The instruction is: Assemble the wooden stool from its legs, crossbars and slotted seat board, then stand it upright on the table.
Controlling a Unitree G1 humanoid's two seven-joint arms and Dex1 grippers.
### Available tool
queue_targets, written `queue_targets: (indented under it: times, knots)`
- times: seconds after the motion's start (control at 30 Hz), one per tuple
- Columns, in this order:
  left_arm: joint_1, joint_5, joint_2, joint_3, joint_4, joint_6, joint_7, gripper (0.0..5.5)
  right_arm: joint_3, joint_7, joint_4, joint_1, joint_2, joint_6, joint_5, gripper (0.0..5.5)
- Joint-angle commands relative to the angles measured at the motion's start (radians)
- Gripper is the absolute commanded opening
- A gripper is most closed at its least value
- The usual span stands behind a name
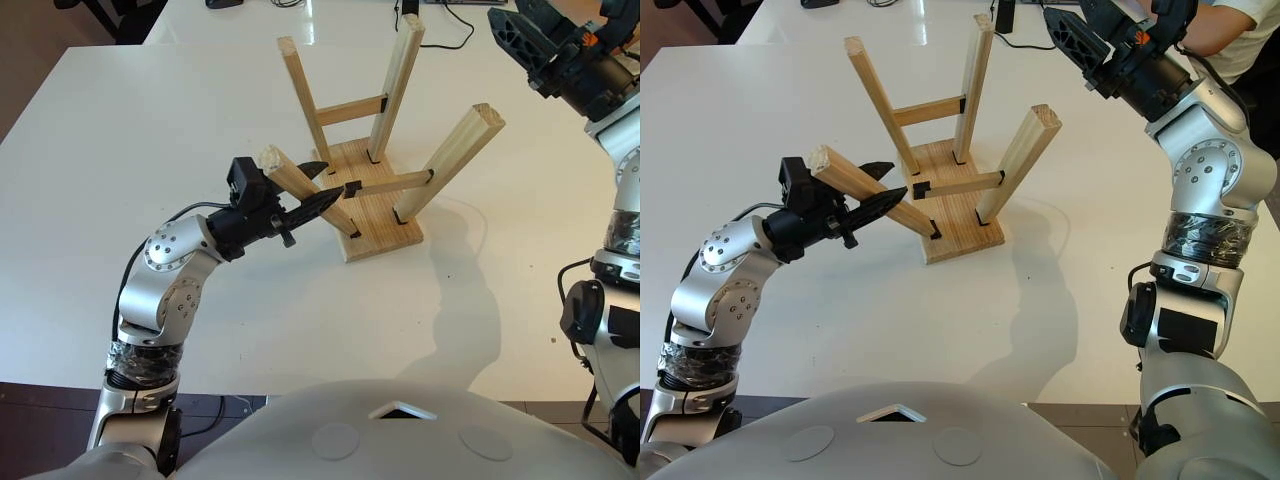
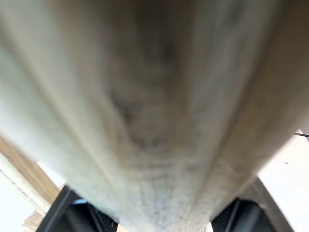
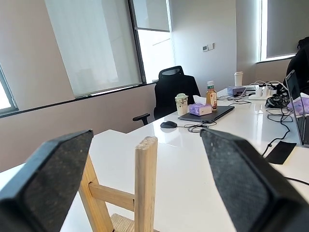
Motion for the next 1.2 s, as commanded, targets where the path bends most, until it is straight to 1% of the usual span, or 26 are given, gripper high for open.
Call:
queue_targets:
  times: [0.03, 0.2, 0.37, 0.47, 0.67, 0.83, 0.97, 1.2]
  knots:
    - [-0.015, 0.048, 0.036, -0.01, 0.036, -0.003, -0.026, 2.03, 0.012, 0.051, -0.086, -0.018, -0.016, 0.046, 0.049, 4.08]
    - [-0.071, 0.057, 0.074, 0.002, 0.09, -0.018, -0.081, 2.03, 0.011, 0.047, -0.246, -0.003, 0.004, 0.104, 0.13, 4.08]
    - [-0.141, 0.033, 0.092, 0.036, 0.132, -0.018, -0.101, 2.03, 0.013, 0.011, -0.325, 0.022, 0.019, 0.129, 0.166, 4.08]
    - [-0.137, 0.052, 0.115, 0.005, 0.148, -0.018, -0.142, 2.03, 0.021, 0.0, -0.36, 0.043, 0.018, 0.138, 0.177, 4.08]
    - [-0.107, 0.083, 0.16, -0.037, 0.152, -0.008, -0.193, 2.03, 0.06, -0.068, -0.526, 0.049, 0.04, 0.156, 0.218, 4.08]
    - [-0.128, 0.088, 0.179, -0.033, 0.173, -0.019, -0.213, 2.03, 0.126, -0.177, -0.657, 0.066, 0.079, 0.144, 0.185, 4.08]
    - [-0.157, 0.1, 0.206, -0.027, 0.209, -0.033, -0.241, 2.03, 0.179, -0.233, -0.696, 0.082, 0.097, 0.125, 0.131, 4.08]
    - [-0.202, 0.123, 0.215, -0.066, 0.282, -0.057, -0.31, 2.03, 0.343, -0.273, -0.675, 0.102, 0.078, 0.067, -0.101, 4.08]
